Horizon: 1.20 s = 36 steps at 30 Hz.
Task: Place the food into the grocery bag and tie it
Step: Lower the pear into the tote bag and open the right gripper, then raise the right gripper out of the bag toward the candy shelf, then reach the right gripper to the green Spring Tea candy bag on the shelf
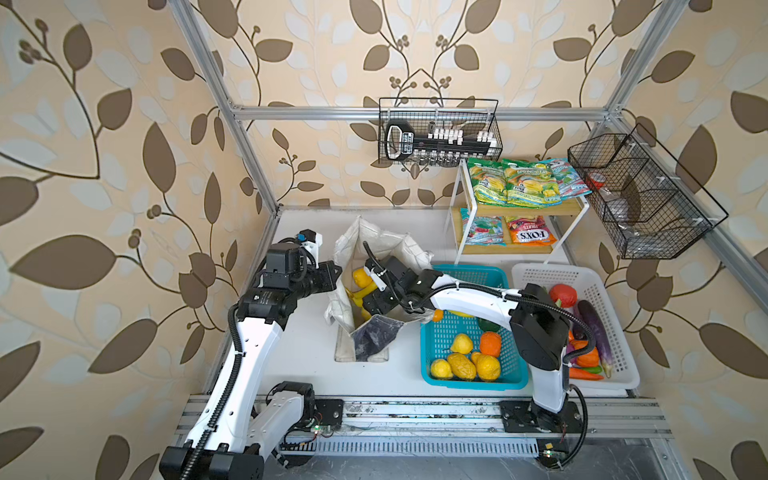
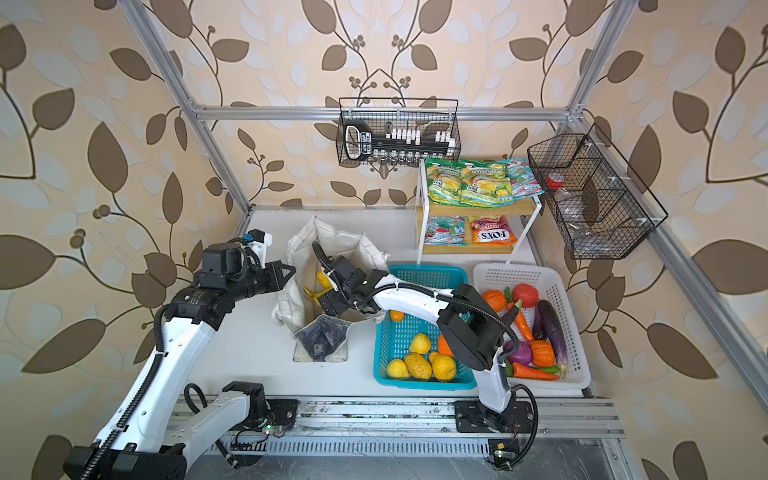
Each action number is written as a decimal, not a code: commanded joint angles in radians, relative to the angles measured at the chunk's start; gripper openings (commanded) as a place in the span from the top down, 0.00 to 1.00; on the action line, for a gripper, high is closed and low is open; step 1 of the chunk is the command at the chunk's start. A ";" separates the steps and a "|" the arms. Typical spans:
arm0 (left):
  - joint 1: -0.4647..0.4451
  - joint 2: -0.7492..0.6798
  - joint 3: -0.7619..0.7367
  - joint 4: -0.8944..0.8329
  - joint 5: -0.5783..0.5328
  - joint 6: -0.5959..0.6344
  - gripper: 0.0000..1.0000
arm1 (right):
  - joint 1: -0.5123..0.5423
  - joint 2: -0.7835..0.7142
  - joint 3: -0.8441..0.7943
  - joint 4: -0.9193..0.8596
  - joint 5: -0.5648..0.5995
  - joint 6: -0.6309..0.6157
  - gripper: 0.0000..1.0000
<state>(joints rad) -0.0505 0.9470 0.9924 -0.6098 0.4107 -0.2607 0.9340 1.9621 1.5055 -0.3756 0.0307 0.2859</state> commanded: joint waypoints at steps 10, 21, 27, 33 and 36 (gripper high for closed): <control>0.011 -0.024 0.017 0.027 -0.009 0.021 1.00 | 0.004 -0.335 -0.053 0.015 0.062 -0.044 0.00; 0.011 -0.015 0.020 0.021 -0.012 0.019 1.00 | -0.075 -0.673 -0.183 -0.025 0.123 -0.070 0.00; 0.011 -0.010 0.019 0.021 -0.006 0.016 1.00 | -0.275 -0.803 -0.185 -0.113 0.045 -0.028 0.00; 0.011 -0.011 0.019 0.021 -0.008 0.016 1.00 | -0.431 -0.872 -0.172 -0.195 -0.027 -0.053 0.00; 0.011 -0.011 0.018 0.022 -0.015 0.016 1.00 | -0.469 -0.895 -0.174 -0.223 -0.031 -0.059 0.00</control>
<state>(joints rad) -0.0505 0.9466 0.9924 -0.6128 0.4068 -0.2607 0.4870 1.0821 1.3342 -0.5362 0.0360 0.2459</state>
